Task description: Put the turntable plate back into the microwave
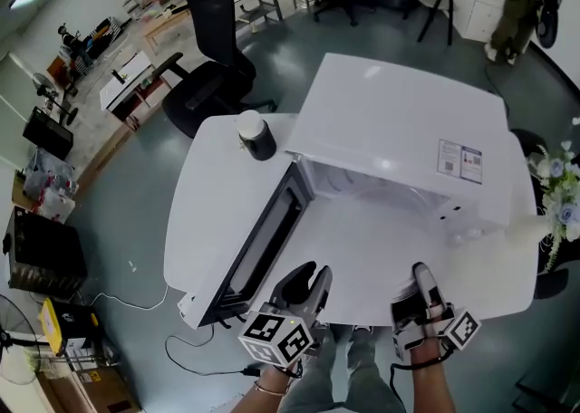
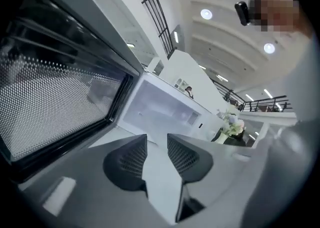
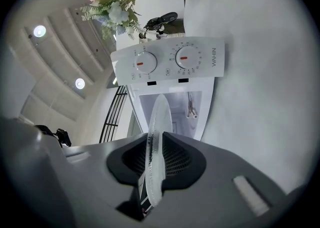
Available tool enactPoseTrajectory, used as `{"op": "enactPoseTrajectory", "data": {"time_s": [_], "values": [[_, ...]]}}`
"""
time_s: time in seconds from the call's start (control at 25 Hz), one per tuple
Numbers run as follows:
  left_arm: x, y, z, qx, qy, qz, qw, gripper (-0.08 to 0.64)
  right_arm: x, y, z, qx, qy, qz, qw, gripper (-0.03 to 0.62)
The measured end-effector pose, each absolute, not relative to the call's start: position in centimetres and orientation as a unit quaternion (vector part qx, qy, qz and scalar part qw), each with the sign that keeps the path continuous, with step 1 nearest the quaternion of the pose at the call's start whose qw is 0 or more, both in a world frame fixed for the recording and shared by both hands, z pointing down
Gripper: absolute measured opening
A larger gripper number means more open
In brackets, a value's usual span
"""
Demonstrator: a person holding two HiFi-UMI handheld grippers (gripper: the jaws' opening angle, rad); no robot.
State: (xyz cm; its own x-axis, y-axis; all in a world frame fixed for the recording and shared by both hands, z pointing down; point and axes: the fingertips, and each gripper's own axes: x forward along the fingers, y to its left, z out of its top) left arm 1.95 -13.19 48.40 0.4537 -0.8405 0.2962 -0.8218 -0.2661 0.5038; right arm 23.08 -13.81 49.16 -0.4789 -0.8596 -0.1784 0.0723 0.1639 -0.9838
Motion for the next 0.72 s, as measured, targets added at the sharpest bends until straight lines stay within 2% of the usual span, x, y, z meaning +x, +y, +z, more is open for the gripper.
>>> {"op": "enactPoseTrajectory", "data": {"time_s": [0.56,0.72], "values": [[0.0,-12.5,48.3,0.79,-0.556,0.015,0.258,-0.01,21.1,-15.4,49.7,-0.33,0.636,-0.548,0.432,0.057],[0.0,-12.6,48.4,0.795,-0.552,0.021,0.251,-0.011,20.7,-15.8,49.8,-0.339,0.634,-0.539,0.438,0.057]]}}
